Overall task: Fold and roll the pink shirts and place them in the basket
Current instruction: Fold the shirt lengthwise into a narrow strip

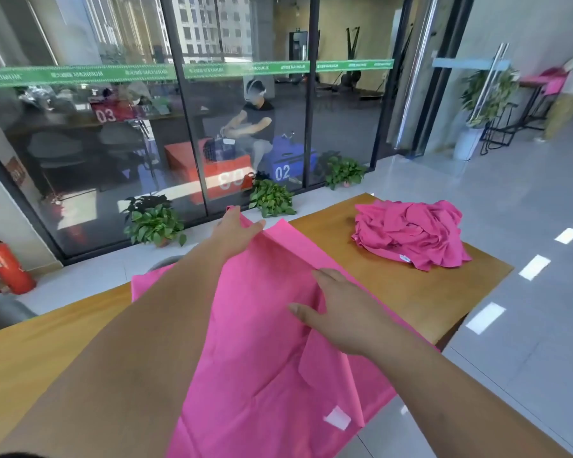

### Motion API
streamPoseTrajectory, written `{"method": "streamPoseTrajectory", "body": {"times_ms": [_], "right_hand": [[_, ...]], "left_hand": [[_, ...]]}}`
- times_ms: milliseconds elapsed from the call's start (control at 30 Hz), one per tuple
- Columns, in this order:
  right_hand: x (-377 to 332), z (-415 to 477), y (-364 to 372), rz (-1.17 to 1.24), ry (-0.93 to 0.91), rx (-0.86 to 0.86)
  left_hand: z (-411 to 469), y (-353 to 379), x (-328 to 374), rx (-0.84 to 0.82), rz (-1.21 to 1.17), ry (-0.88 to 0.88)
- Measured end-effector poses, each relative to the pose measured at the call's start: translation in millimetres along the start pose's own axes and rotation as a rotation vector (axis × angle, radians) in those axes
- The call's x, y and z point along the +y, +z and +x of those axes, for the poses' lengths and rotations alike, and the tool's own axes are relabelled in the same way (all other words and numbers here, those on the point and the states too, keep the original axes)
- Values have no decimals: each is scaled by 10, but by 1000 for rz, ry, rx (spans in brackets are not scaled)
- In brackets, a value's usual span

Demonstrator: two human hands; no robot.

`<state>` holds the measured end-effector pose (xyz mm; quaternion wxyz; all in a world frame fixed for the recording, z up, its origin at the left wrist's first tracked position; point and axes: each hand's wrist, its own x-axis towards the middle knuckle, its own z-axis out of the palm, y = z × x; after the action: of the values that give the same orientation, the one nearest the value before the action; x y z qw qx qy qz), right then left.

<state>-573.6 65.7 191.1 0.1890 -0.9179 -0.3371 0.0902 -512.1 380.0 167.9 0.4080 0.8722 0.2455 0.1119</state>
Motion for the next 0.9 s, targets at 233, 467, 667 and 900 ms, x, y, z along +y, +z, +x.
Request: {"method": "streamPoseTrajectory", "body": {"times_ms": [233,467,667,900], "right_hand": [[687,549,-269,50,25,-57],[1328,941,-332,110,44,-90],[1927,1239,-275,178,34,-121],[2757,1624,10,373,49,-185]], "left_hand": [[737,663,370,-33,31,-11],[1181,1219,556,-39,79,4],[1567,1725,536,-83,133,-37],[1982,2465,435,-134,202,-121]]}}
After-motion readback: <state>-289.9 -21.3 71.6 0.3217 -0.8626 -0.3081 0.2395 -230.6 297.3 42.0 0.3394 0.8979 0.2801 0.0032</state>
